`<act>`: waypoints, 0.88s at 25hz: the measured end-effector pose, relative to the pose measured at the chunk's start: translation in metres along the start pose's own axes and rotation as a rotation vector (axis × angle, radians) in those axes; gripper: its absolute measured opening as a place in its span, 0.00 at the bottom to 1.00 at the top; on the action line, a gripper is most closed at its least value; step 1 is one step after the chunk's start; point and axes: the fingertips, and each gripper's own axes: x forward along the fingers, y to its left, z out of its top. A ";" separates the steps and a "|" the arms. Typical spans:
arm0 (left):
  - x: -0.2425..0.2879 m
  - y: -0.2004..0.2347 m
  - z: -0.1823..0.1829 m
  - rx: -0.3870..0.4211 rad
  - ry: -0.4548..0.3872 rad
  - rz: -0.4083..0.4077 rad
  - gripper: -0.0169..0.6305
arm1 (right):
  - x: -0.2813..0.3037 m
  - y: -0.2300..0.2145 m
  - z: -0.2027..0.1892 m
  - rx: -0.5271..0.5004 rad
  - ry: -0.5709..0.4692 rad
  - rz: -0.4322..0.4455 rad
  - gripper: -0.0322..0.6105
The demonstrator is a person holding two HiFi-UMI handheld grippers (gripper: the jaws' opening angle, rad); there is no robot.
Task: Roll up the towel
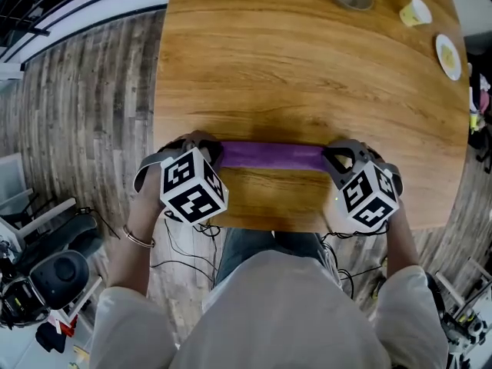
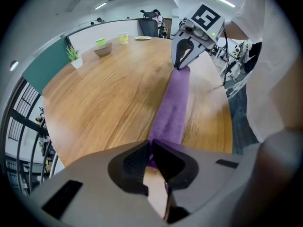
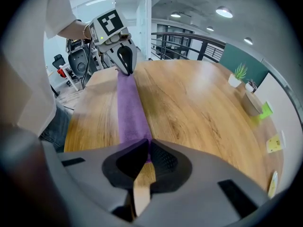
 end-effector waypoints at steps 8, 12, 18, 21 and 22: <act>0.004 0.004 -0.003 -0.034 -0.025 0.007 0.08 | 0.004 -0.005 0.002 0.052 -0.029 -0.014 0.10; -0.003 0.003 -0.008 -0.167 -0.113 -0.037 0.09 | -0.005 -0.004 0.005 0.121 -0.077 -0.041 0.11; -0.057 0.019 -0.008 -0.398 -0.304 0.007 0.11 | -0.054 -0.021 0.020 0.238 -0.218 -0.143 0.11; -0.104 0.033 0.006 -0.475 -0.470 0.089 0.11 | -0.099 -0.043 0.038 0.326 -0.385 -0.231 0.11; -0.124 0.037 0.013 -0.499 -0.543 0.123 0.11 | -0.118 -0.050 0.046 0.354 -0.452 -0.266 0.11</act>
